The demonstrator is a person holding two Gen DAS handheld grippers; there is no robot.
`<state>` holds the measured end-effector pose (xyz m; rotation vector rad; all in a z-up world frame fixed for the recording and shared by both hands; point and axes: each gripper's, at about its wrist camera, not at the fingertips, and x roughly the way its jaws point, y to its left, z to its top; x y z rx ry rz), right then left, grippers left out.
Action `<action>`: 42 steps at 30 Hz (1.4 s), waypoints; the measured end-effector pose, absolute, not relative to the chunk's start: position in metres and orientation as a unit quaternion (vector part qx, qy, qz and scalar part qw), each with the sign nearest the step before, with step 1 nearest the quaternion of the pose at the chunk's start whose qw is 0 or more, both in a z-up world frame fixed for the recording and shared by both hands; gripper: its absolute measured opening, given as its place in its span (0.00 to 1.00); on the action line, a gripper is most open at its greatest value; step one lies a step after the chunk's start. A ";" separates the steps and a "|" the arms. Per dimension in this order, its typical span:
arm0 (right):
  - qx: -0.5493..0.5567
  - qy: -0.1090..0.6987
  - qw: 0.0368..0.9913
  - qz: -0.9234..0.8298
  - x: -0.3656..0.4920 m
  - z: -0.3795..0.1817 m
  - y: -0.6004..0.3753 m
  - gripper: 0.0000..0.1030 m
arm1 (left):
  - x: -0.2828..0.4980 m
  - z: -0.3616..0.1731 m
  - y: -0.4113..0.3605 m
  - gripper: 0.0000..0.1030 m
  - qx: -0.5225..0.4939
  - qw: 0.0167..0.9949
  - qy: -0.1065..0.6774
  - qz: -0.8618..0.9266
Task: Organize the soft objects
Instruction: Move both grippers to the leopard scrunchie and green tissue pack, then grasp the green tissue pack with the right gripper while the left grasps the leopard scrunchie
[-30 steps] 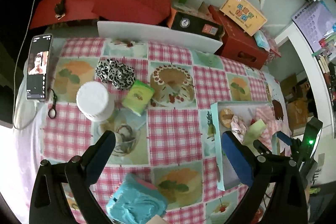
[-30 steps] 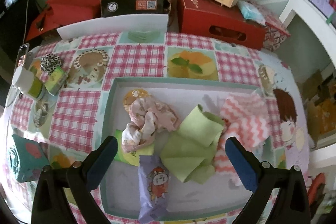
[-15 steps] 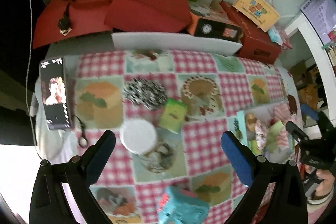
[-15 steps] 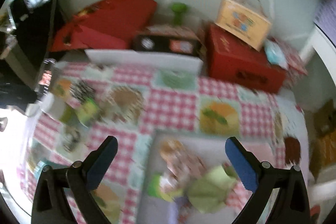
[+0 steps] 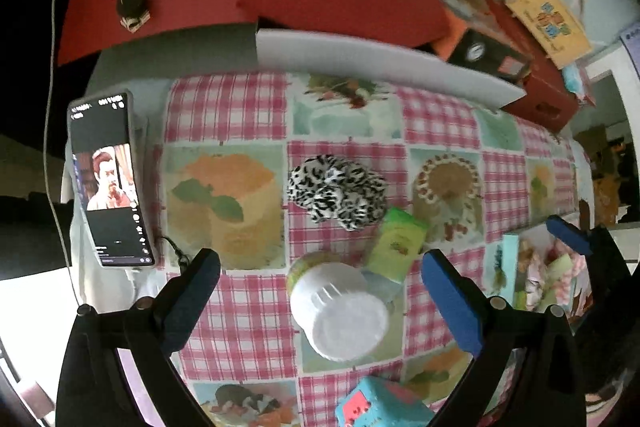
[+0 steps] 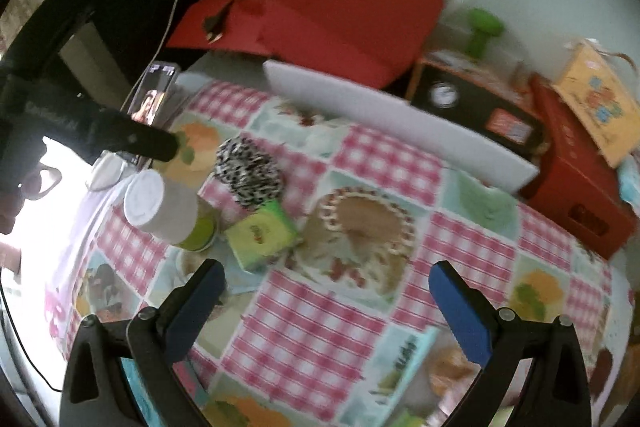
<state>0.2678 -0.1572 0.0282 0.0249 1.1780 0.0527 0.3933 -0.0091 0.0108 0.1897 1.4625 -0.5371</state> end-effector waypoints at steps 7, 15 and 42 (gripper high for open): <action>0.000 0.577 0.815 0.054 0.291 -0.015 -0.135 1.00 | 0.410 -0.025 -0.016 0.97 0.083 0.671 0.702 -0.225; -0.019 0.595 0.800 0.072 0.305 -0.049 -0.120 1.00 | 0.426 -0.047 -0.035 0.97 0.097 0.653 0.722 -0.208; 0.003 0.597 0.796 0.105 0.298 -0.085 -0.115 0.72 | 0.436 -0.096 -0.073 0.30 0.084 0.611 0.755 -0.224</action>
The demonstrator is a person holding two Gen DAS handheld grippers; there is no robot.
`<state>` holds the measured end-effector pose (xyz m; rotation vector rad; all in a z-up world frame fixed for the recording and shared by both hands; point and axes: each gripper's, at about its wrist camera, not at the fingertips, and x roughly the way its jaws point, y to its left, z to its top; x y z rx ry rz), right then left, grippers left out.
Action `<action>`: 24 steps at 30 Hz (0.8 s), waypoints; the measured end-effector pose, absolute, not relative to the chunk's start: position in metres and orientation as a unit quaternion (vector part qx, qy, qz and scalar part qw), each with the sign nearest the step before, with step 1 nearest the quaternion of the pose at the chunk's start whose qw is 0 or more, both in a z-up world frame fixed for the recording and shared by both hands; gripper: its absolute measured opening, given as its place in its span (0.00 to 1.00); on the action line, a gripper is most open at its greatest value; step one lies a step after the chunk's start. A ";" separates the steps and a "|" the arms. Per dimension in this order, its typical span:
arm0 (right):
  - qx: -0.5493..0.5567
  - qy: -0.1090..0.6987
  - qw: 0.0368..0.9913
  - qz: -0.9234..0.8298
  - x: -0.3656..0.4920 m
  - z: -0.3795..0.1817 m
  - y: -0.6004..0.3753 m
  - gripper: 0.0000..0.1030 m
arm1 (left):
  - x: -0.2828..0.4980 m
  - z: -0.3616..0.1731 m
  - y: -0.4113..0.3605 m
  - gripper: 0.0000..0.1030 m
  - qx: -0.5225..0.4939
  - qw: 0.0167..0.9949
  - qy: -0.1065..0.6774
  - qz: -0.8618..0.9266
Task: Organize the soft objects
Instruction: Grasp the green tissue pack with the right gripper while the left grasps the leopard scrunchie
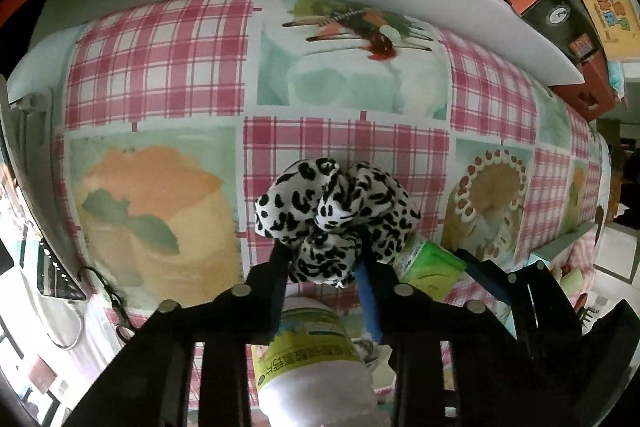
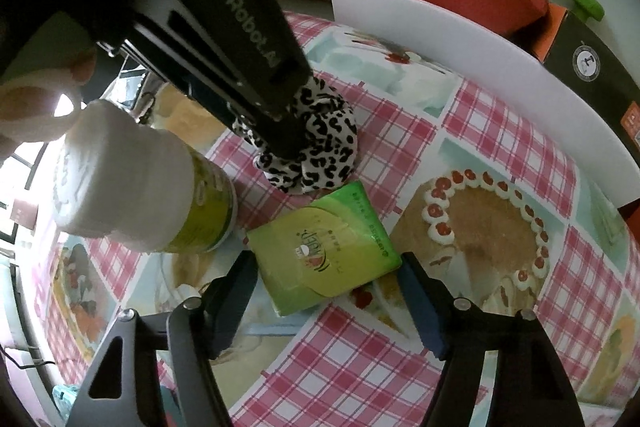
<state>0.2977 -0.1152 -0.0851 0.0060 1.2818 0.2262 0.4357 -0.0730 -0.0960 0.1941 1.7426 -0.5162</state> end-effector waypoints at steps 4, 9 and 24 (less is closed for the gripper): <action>0.012 0.596 0.796 0.104 0.294 -0.083 -0.124 0.72 | 0.434 -0.093 -0.072 0.27 0.080 0.614 0.752 -0.226; 0.024 0.597 0.796 0.098 0.287 -0.078 -0.132 0.72 | 0.429 -0.082 -0.065 0.24 0.079 0.619 0.746 -0.230; 0.062 0.587 0.804 0.075 0.234 -0.024 -0.161 0.72 | 0.390 0.001 -0.048 0.22 0.053 0.676 0.698 -0.229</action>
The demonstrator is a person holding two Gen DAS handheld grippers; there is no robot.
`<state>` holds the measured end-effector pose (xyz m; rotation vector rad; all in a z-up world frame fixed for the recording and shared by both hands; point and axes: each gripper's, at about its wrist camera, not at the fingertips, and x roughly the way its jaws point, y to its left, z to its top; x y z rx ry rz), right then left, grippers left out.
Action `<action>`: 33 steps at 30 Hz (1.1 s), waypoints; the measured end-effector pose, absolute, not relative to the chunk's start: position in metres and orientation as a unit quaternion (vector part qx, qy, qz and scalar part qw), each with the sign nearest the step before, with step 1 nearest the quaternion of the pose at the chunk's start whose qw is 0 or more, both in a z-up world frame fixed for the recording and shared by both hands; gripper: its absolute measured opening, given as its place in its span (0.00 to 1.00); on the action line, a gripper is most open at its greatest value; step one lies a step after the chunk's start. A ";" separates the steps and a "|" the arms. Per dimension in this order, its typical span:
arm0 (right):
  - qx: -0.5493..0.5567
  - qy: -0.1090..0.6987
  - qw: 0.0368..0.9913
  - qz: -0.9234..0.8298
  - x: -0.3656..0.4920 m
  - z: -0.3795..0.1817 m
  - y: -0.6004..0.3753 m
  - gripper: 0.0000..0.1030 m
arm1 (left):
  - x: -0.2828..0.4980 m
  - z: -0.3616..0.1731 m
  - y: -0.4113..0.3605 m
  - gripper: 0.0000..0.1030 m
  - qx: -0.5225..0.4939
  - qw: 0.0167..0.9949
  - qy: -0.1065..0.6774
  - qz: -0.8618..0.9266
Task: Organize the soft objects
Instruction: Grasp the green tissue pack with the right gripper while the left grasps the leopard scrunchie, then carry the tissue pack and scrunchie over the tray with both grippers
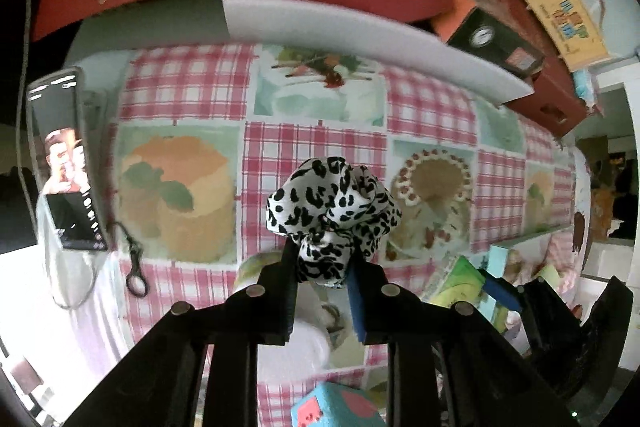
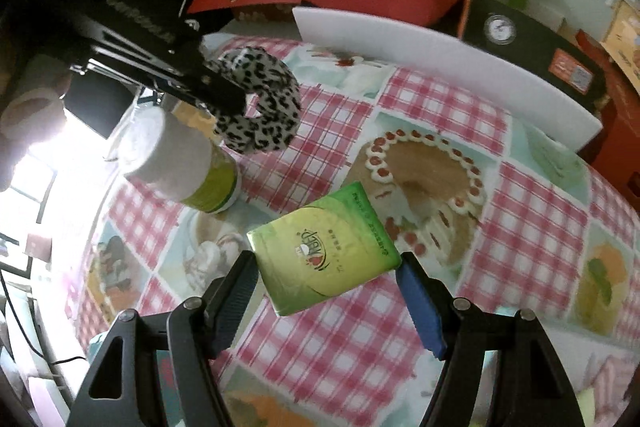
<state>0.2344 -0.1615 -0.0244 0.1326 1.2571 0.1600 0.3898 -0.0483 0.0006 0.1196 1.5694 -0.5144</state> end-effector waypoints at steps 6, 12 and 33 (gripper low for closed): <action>0.068 0.578 0.811 0.061 0.209 0.015 -0.168 0.72 | 0.363 0.035 -0.034 0.22 0.047 0.705 0.672 -0.223; 0.080 0.572 0.816 0.044 0.171 0.044 -0.177 0.72 | 0.319 0.067 -0.024 0.22 0.032 0.723 0.653 -0.225; 0.125 0.539 0.833 -0.005 0.037 0.115 -0.215 0.72 | 0.136 0.112 -0.027 0.22 -0.015 0.739 0.621 -0.260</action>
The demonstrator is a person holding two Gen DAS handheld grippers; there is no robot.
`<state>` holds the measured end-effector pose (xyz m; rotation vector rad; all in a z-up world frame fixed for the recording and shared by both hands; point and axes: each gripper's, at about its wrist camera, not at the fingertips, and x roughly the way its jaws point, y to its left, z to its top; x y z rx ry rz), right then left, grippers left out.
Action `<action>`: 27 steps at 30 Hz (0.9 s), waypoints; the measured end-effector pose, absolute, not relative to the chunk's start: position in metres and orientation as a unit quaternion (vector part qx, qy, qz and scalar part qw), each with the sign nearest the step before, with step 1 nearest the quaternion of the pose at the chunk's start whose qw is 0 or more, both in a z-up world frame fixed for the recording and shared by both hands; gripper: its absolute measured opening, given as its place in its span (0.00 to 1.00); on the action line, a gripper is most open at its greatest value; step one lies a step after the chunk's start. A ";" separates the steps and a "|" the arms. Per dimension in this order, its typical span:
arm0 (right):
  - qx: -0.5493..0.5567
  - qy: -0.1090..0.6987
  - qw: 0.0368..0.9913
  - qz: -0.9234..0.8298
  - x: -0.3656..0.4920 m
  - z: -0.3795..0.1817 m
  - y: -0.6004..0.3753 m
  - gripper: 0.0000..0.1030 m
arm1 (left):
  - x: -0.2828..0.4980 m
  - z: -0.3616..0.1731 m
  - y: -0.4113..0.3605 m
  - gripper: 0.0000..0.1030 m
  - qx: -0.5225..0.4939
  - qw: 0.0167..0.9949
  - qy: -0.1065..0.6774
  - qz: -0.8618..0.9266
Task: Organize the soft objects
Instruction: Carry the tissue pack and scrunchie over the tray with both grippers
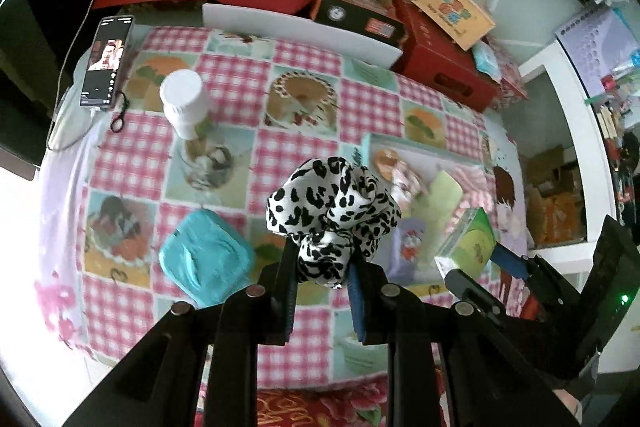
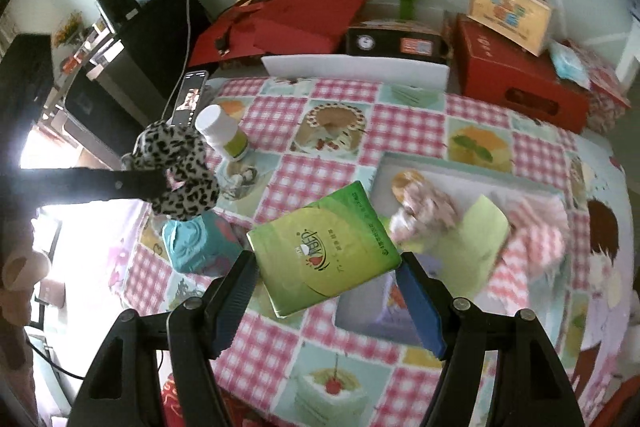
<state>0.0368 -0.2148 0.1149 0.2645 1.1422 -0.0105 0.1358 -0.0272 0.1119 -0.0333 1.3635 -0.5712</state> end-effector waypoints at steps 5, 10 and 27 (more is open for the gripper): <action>0.139 0.535 0.833 -0.024 0.010 0.116 -0.234 0.72 | 0.109 0.115 -0.046 0.22 -0.013 0.739 0.614 -0.276; 0.164 0.529 0.831 -0.052 -0.015 0.111 -0.263 0.72 | 0.091 0.112 -0.068 0.22 -0.015 0.736 0.611 -0.292; 0.233 0.532 0.800 -0.152 -0.059 0.059 -0.347 0.72 | 0.067 0.062 -0.136 0.23 -0.011 0.718 0.607 -0.339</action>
